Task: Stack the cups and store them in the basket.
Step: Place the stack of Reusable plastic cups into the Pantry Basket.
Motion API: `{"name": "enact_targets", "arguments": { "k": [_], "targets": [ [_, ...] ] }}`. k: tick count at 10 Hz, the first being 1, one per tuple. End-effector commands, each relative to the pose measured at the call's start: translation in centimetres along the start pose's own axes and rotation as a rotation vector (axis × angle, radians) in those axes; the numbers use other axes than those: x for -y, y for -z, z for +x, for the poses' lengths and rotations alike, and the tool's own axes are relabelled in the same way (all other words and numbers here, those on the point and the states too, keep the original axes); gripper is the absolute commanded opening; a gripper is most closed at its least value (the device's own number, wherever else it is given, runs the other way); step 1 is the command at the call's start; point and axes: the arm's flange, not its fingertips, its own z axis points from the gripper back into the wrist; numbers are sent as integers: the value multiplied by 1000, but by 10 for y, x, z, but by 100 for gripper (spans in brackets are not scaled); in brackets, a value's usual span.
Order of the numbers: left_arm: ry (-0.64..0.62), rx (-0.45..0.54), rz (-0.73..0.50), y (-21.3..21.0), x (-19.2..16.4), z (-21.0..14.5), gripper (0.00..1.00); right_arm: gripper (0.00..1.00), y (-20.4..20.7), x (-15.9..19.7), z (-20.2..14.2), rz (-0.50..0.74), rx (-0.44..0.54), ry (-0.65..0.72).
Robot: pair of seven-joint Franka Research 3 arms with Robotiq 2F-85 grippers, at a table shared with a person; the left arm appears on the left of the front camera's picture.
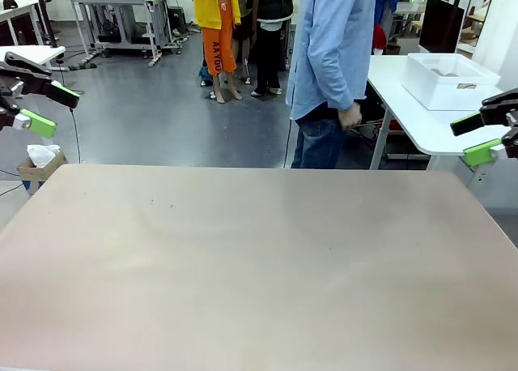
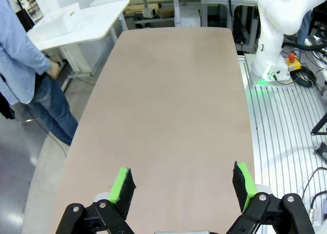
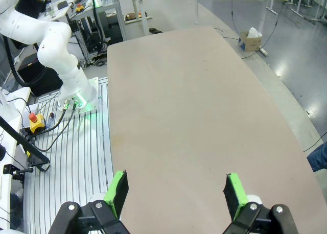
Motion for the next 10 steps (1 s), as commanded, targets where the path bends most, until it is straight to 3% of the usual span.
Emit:
{"name": "enact_targets", "arguments": {
  "k": [1, 10],
  "targets": [
    [2, 20, -2, -1, -1, 2, 100, 100, 0, 3, 0, 6, 17, -18],
    [2, 20, -2, -1, -1, 2, 100, 100, 0, 3, 0, 6, 17, -18]
  ]
}}
